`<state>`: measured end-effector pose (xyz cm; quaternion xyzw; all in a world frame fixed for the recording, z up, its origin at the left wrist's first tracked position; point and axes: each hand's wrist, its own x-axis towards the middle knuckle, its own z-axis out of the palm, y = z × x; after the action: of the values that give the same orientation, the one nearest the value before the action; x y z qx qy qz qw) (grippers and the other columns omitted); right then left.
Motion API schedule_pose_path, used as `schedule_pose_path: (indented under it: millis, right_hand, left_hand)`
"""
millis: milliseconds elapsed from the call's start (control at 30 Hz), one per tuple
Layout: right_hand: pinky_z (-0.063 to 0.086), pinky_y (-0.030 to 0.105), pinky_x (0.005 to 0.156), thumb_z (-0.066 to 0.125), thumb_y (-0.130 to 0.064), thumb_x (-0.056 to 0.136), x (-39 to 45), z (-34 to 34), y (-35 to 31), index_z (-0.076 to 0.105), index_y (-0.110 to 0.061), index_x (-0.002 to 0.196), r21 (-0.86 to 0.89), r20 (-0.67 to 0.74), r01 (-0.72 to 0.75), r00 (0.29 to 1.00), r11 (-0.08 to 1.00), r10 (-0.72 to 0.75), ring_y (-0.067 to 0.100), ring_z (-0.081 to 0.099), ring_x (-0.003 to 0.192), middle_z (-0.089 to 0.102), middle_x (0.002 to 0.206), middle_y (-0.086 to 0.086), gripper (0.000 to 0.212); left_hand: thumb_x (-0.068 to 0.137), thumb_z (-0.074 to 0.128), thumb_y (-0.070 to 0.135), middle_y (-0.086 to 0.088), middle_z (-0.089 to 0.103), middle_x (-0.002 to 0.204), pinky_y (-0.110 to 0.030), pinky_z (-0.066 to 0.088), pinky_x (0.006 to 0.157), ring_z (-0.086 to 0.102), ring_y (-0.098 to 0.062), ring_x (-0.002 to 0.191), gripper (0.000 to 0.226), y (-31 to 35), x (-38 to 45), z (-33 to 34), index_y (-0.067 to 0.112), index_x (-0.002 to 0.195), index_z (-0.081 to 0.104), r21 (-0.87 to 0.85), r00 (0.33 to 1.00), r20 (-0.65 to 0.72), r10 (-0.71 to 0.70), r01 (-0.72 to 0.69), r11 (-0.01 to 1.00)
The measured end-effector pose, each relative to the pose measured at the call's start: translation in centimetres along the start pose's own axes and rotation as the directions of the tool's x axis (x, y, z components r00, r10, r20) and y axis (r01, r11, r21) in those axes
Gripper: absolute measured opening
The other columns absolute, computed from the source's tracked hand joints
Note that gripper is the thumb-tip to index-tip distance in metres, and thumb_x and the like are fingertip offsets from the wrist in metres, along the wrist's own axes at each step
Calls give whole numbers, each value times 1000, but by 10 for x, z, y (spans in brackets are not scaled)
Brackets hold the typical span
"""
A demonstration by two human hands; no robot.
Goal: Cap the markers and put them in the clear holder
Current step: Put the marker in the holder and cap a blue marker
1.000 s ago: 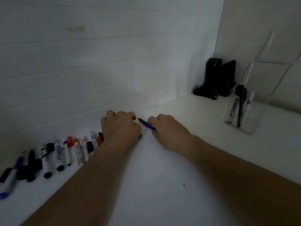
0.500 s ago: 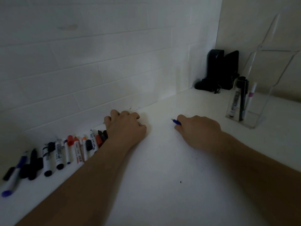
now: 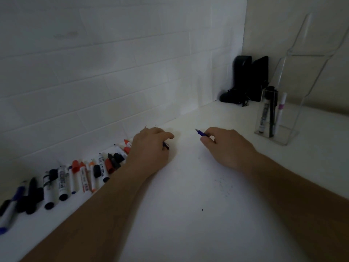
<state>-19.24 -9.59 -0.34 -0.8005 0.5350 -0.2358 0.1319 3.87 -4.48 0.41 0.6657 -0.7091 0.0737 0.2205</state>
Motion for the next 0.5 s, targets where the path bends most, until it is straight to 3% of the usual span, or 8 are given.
schedule_pose_path:
  millis: [133, 233, 367, 500]
  right_hand:
    - [37, 29, 56, 40, -54, 102, -1, 2, 0, 61, -34, 110, -40, -12, 2, 1000, 999, -2, 12, 58, 70, 62, 84, -9, 30]
    - [38, 30, 57, 42, -51, 102, -1, 3, 0, 61, -33, 106, -19, -42, 7, 999, 1000, -8, 13, 57, 70, 62, 82, -9, 27]
    - [39, 30, 58, 46, -41, 104, 1, 3, 1, 59, -31, 108, 23, -118, 88, 989, 996, -84, 14, 56, 71, 59, 80, -8, 18]
    - [49, 32, 77, 51, -36, 103, 3, 4, 5, 61, -32, 117, 46, -167, 152, 976, 987, -142, 19, 57, 86, 61, 97, -1, 18]
  left_hand:
    - [90, 50, 16, 10, 59, 134, -40, 36, 94, 48, -26, 114, 47, 3, 0, 5, 40, 129, 62, 202, 995, 96, 22, -42, 978]
    - [88, 51, 10, 13, 59, 131, -40, 35, 95, 49, -22, 110, 49, 6, 2, 8, 41, 124, 63, 188, 991, 133, 27, -52, 981]
    - [93, 57, 17, 16, 65, 114, -37, 33, 90, 50, -18, 106, 29, 7, 0, 8, 39, 110, 67, 155, 999, 31, 44, -49, 987]
    - [99, 56, 19, 10, 63, 96, -34, 33, 88, 50, -19, 104, 18, 11, -1, 2, 35, 106, 64, -20, 995, -100, 5, -7, 1000]
